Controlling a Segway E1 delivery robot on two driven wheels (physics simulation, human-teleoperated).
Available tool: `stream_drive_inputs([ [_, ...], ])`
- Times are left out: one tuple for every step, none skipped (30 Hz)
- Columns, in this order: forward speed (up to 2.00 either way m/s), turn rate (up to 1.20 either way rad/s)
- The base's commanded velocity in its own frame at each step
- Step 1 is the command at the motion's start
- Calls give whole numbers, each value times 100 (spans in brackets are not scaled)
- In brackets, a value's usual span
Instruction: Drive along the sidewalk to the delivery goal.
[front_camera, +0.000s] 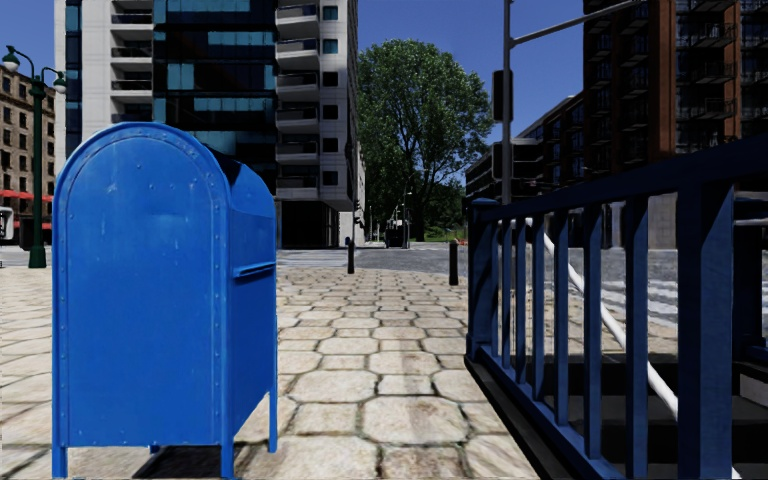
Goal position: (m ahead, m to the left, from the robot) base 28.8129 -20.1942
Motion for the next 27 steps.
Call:
stream_drive_inputs([
  [200, 0],
  [200, 0],
  [200, -2],
  [200, -2],
  [200, -11],
  [200, -14],
  [200, -6],
  [200, -6],
  [200, 0],
  [200, 0],
  [200, 0],
  [200, 0],
  [200, 0],
  [200, 0],
  [200, 0],
  [200, 0],
  [200, 0],
  [200, 0],
  [200, 0],
  [200, 0],
  [200, 0],
  [200, 0],
  [200, 0],
  [200, 0],
  [200, 0],
  [200, 0],
  [200, -3],
])
